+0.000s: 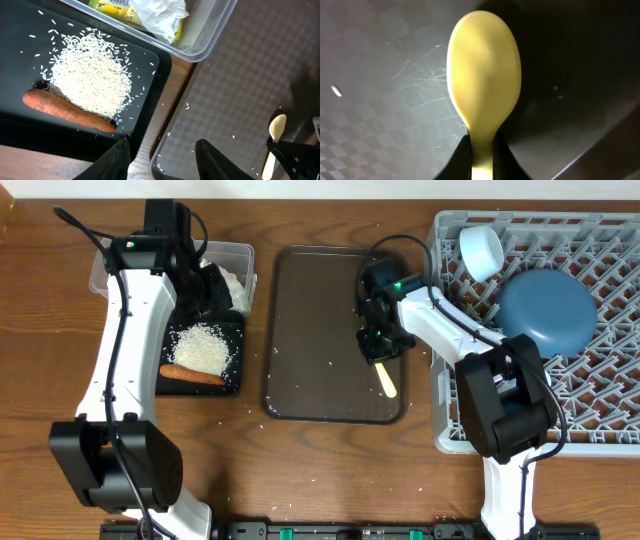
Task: Sort waste into correct bins and load items into the dishwasher rack
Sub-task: 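Reach right gripper to the yellow spoon and grasp it, then carry the yellow spoon into the rack and release it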
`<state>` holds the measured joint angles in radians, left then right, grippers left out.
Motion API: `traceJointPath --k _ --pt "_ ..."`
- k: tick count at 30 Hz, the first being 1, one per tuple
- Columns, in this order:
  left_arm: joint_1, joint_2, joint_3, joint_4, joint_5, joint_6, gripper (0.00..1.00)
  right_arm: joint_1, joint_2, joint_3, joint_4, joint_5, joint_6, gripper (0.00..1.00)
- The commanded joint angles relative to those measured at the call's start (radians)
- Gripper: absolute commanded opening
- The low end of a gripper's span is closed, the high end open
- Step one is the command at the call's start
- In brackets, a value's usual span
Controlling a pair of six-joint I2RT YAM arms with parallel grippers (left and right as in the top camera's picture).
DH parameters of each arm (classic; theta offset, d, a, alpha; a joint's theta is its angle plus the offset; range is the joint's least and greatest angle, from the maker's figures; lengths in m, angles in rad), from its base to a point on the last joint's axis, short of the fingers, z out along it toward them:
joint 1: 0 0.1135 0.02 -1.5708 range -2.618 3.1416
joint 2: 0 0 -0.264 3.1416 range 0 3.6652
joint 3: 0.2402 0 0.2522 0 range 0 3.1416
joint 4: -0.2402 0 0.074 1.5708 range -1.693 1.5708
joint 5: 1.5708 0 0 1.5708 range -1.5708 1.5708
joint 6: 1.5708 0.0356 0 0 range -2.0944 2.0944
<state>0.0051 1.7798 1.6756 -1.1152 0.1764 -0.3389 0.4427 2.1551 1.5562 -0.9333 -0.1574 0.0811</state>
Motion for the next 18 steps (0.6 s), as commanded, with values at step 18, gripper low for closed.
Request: traceJointPath --k 18 --pt "0.001 0.013 -0.005 -0.003 -0.013 0.012 0.67 -0.025 -0.086 0.066 -0.077 -0.146 -0.031 0.01"
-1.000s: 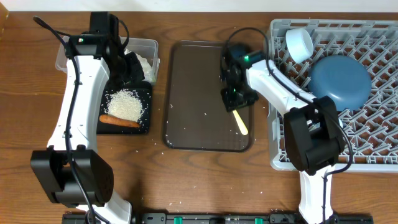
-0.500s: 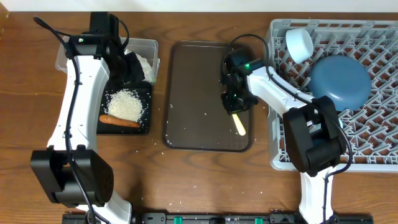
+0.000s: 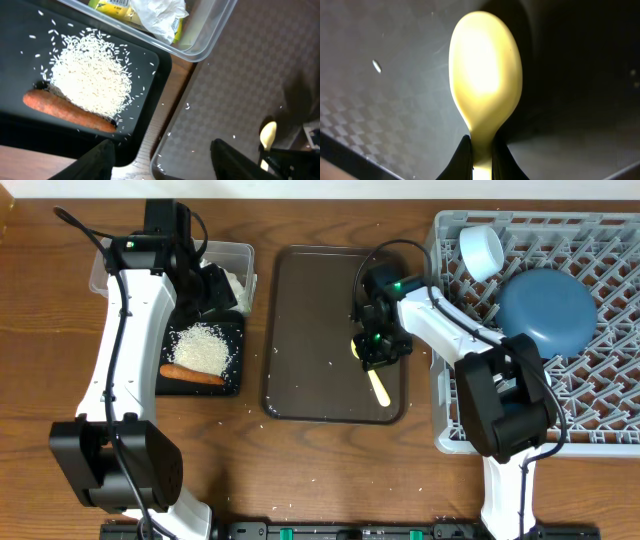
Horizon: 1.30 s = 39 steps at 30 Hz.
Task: Sort waste into correct bins and load items into the dishwasher rack
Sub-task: 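Carry the yellow spoon into the rack and release it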
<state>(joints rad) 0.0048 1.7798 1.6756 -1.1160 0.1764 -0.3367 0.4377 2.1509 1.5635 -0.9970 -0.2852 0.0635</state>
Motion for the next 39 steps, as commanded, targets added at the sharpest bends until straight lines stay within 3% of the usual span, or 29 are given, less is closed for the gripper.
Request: traceJointPath --k 1,4,16,22,36,37,39 --pt "0.002 0.013 -0.005 -0.002 -0.013 0.010 0.71 -0.026 -0.101 0.074 -0.024 -0.018 -0.014 0.01" --pt "0.002 0.013 -0.005 -0.002 -0.013 0.010 0.80 -0.043 -0.157 0.106 -0.052 -0.008 -0.013 0.01" --pt "0.002 0.013 -0.005 -0.002 -0.013 0.010 0.89 -0.259 -0.398 0.129 -0.130 0.162 -0.019 0.01" --pt "0.002 0.013 -0.005 -0.002 -0.013 0.010 0.93 -0.333 -0.387 0.123 -0.111 0.187 -0.062 0.01" --pt "0.002 0.013 -0.005 -0.002 -0.013 0.010 0.94 -0.336 -0.265 0.108 0.122 0.323 -0.021 0.01" --pt "0.002 0.013 -0.005 -0.002 -0.013 0.010 0.94 -0.336 -0.254 0.108 0.128 0.322 -0.017 0.03" --pt "0.002 0.013 -0.005 -0.002 -0.013 0.010 0.94 -0.335 -0.231 0.108 0.140 0.319 -0.016 0.20"
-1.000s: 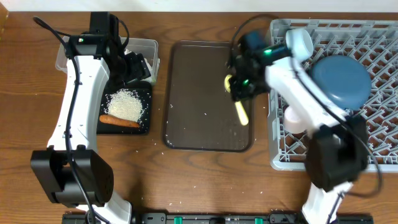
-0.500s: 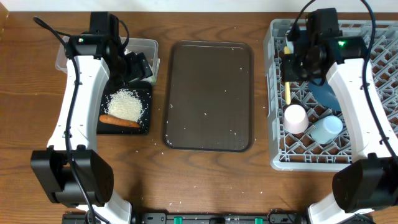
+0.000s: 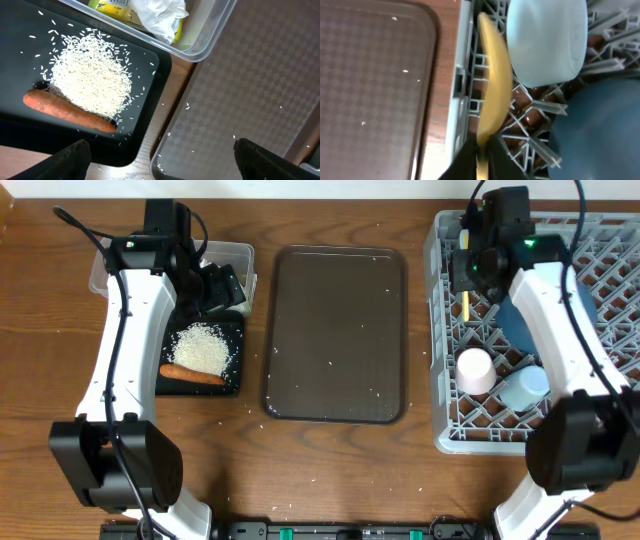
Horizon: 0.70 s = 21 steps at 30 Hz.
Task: Sort waste into correct bins and load items into the dishwasher rack
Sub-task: 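Carry the yellow spoon into the rack and release it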
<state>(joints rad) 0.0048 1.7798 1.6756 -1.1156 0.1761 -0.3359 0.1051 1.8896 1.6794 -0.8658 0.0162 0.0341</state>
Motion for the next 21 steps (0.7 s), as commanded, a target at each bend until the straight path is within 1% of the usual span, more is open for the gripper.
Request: traceJointPath --k 1,3,4,8,12,14,16,17,18,19,21 --pt "0.002 0.013 -0.005 -0.002 -0.012 0.009 0.94 0.000 0.040 -0.008 0.011 0.017 0.014 0.32" --pt "0.002 0.013 -0.005 -0.002 -0.012 0.009 0.94 0.003 0.047 -0.008 0.013 0.012 0.021 0.41" --pt "0.002 0.013 -0.005 -0.002 -0.012 0.009 0.95 0.004 0.047 -0.008 0.015 0.004 0.021 0.44" --pt "0.002 0.013 -0.005 -0.002 -0.013 0.009 0.94 0.005 0.027 0.010 0.015 -0.014 0.042 0.46" --pt "0.002 0.013 -0.005 -0.002 -0.012 0.009 0.94 0.005 -0.048 0.056 -0.029 -0.075 0.039 0.48" --pt "0.002 0.013 -0.005 -0.002 -0.012 0.009 0.94 0.005 -0.102 0.088 -0.072 -0.109 0.027 0.52" --pt "0.002 0.013 -0.005 -0.002 -0.012 0.009 0.94 0.006 -0.163 0.121 -0.127 -0.127 0.011 0.58" --pt "0.002 0.013 -0.005 -0.002 -0.012 0.009 0.94 0.007 -0.204 0.136 -0.160 -0.126 0.011 0.66" --pt "0.002 0.013 -0.005 -0.002 -0.012 0.009 0.95 0.007 -0.240 0.144 -0.180 -0.126 0.011 0.79" --pt "0.002 0.013 -0.005 -0.002 -0.012 0.009 0.94 0.006 -0.286 0.147 -0.194 -0.126 0.013 0.99" --pt "0.002 0.013 -0.005 -0.002 -0.012 0.009 0.95 0.006 -0.354 0.146 -0.210 -0.126 0.013 0.99"
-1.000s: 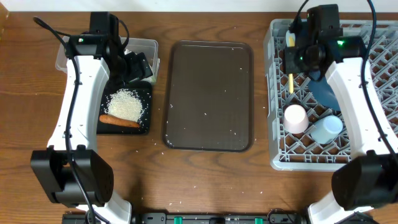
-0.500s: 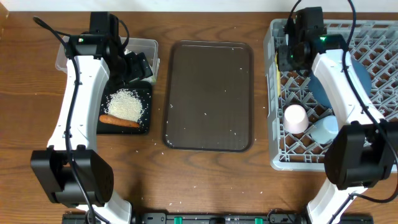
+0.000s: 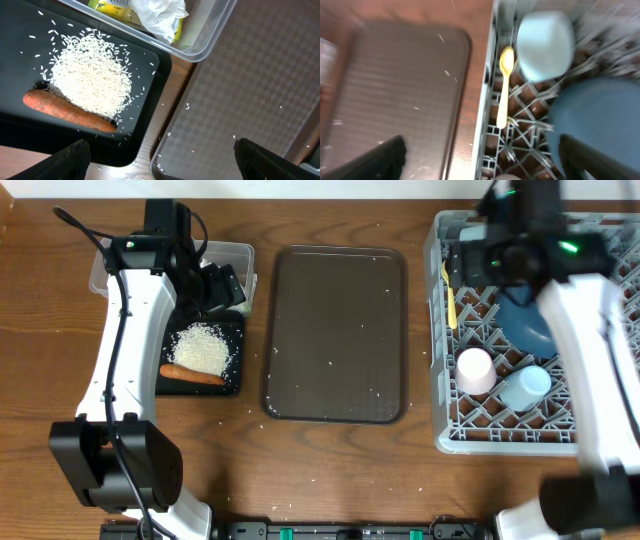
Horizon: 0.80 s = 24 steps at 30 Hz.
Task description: Sort waste into correct bins and load items into the dishwasher rack
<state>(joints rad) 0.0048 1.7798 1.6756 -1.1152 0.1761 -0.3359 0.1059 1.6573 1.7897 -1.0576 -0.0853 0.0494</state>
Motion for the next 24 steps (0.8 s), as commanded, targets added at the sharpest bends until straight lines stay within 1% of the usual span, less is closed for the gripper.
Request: traceJointPath --k 1,5,9,11,16,20,22,24 --pt "0.002 0.013 -0.005 -0.002 -0.012 0.009 0.95 0.006 -0.154 0.036 -0.022 -0.024 -0.002 0.99" --pt "0.002 0.013 -0.005 -0.002 -0.012 0.009 0.95 0.006 -0.267 0.036 -0.050 -0.023 -0.003 0.99" --pt "0.002 0.013 -0.005 -0.002 -0.012 0.009 0.95 -0.006 -0.367 0.036 -0.148 0.074 -0.090 0.99" --pt "0.002 0.013 -0.005 -0.002 -0.012 0.009 0.95 -0.016 -0.429 0.036 -0.184 0.130 -0.091 0.99" --pt "0.002 0.013 -0.005 -0.002 -0.012 0.009 0.95 -0.035 -0.562 0.031 -0.187 0.209 -0.091 0.99" --pt "0.002 0.013 -0.005 -0.002 -0.012 0.009 0.95 -0.037 -0.634 -0.030 -0.124 0.259 -0.094 0.99" --pt "0.002 0.013 -0.005 -0.002 -0.013 0.009 0.95 -0.060 -0.683 -0.113 -0.048 0.255 -0.096 0.99" --pt "0.002 0.013 -0.005 -0.002 -0.012 0.009 0.95 -0.092 -0.755 -0.254 0.064 0.218 -0.096 0.99"
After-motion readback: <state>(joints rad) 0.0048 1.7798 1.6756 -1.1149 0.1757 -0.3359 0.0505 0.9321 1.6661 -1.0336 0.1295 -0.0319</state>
